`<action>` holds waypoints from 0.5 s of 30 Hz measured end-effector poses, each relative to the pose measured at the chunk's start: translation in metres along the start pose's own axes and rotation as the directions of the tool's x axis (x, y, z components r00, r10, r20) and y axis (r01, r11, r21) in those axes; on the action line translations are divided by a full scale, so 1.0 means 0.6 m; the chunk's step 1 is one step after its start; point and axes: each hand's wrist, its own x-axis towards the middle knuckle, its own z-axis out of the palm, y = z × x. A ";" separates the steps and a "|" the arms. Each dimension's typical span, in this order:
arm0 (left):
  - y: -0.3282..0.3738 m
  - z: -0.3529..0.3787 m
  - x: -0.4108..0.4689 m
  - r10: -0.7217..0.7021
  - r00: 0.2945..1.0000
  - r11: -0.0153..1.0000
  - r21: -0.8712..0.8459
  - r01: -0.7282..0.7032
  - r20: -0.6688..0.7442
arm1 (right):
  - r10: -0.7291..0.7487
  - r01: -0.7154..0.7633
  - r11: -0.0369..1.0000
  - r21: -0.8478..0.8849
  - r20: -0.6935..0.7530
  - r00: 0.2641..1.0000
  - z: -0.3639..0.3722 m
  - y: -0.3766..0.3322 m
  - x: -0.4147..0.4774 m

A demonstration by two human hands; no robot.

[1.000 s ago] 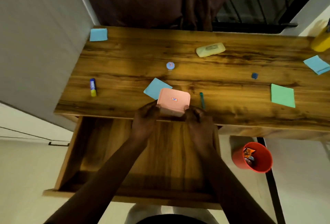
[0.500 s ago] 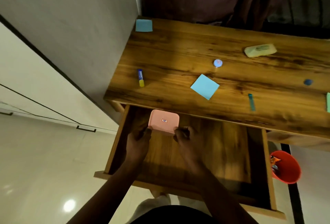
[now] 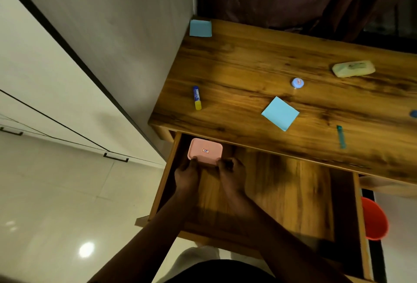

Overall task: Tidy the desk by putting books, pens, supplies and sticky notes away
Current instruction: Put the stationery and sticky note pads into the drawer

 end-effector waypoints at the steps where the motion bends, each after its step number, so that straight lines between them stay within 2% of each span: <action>1: 0.002 0.003 0.005 -0.010 1.000 1.000 -0.011 0.010 -0.005 | 0.002 -0.002 1.000 -0.011 0.001 1.000 0.005 -0.002 0.003; 15: 0.026 0.013 0.047 0.028 0.997 0.997 -0.066 -0.033 -0.070 | 0.016 -0.016 0.999 -0.028 0.011 1.000 0.048 -0.024 0.028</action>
